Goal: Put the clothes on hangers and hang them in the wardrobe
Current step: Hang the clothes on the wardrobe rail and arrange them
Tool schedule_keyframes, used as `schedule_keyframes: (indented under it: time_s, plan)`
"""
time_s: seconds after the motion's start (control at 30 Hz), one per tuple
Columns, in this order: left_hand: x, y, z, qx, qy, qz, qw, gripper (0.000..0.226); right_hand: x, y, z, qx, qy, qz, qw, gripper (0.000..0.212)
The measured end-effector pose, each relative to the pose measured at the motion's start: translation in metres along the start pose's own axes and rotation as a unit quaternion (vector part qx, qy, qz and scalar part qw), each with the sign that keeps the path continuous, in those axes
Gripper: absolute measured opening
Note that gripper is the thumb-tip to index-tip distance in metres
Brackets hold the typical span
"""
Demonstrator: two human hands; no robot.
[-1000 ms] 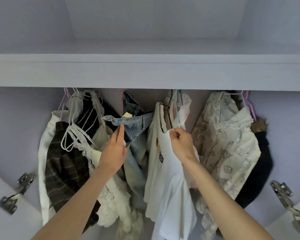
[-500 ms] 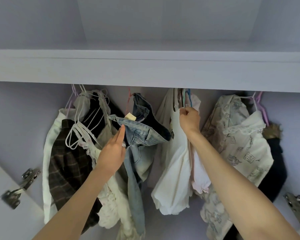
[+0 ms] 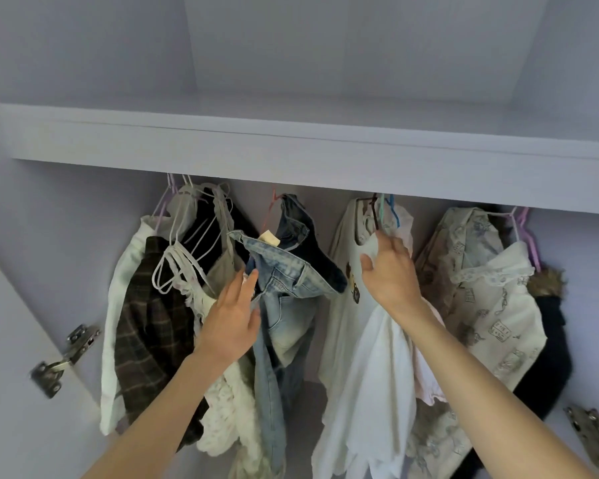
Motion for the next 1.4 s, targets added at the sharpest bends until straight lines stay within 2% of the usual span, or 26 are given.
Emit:
schedule_keyframes:
  time_s: [0.07,0.13,0.33,0.43,0.5,0.7,0.8,0.87,0.97,1.07,1.23,1.4]
  plan:
    - [0.003,-0.02,-0.003,-0.011,0.006,0.005,1.0,0.066,0.005,-0.017,-0.01,-0.079,-0.109,0.027,0.99,0.052]
    - [0.004,-0.045,-0.008,-0.027,0.022,0.008,0.999,0.064,0.009,-0.036,-0.025,-0.131,-0.154,0.05,0.978,0.048]
    - [-0.009,-0.132,-0.042,-0.095,0.122,0.009,0.988,0.074,0.035,-0.1,-0.086,-0.247,-0.129,-0.023,0.96,0.057]
    - [-0.041,-0.179,-0.054,-0.145,0.164,0.035,0.975,0.067,0.053,-0.135,-0.131,-0.304,-0.076,-0.109,0.943,0.059]
    - [-0.066,-0.215,-0.058,-0.18,0.179,0.063,0.965,0.064,0.066,-0.163,-0.165,-0.36,-0.047,-0.137,0.922,0.06]
    - [-0.109,-0.334,-0.047,-0.306,0.262,0.103,0.909,0.058,0.083,-0.263,-0.259,-0.547,0.021,-0.187,0.816,0.055]
    - [-0.117,-0.392,-0.028,-0.4,0.281,0.145,0.86,0.064,0.082,-0.307,-0.284,-0.637,0.059,-0.217,0.738,0.062]
    - [-0.117,-0.437,-0.013,-0.471,0.268,0.188,0.82,0.064,0.083,-0.334,-0.29,-0.666,0.085,-0.239,0.701,0.064]
    - [-0.104,-0.505,0.015,-0.582,0.229,0.26,0.735,0.059,0.079,-0.375,-0.291,-0.701,0.125,-0.26,0.652,0.072]
    - [-0.078,-0.563,0.058,-0.666,0.21,0.298,0.651,0.059,0.077,-0.42,-0.287,-0.749,0.124,-0.284,0.586,0.065]
    - [-0.043,-0.64,0.142,-0.758,0.216,0.295,0.541,0.059,0.049,-0.507,-0.287,-0.811,0.141,-0.29,0.489,0.065]
    - [-0.046,-0.719,0.222,-0.817,0.207,0.335,0.421,0.065,0.002,-0.605,-0.279,-0.839,0.184,-0.324,0.396,0.065]
Point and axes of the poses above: each hand's wrist, its own y-axis towards the middle knuckle, its own x-axis out of the palm, z = x × y, the point moved 3 cm from there along y, towards the middle knuckle, and after that the axes turned 9 degrees about -y, right-handed, at the moved point
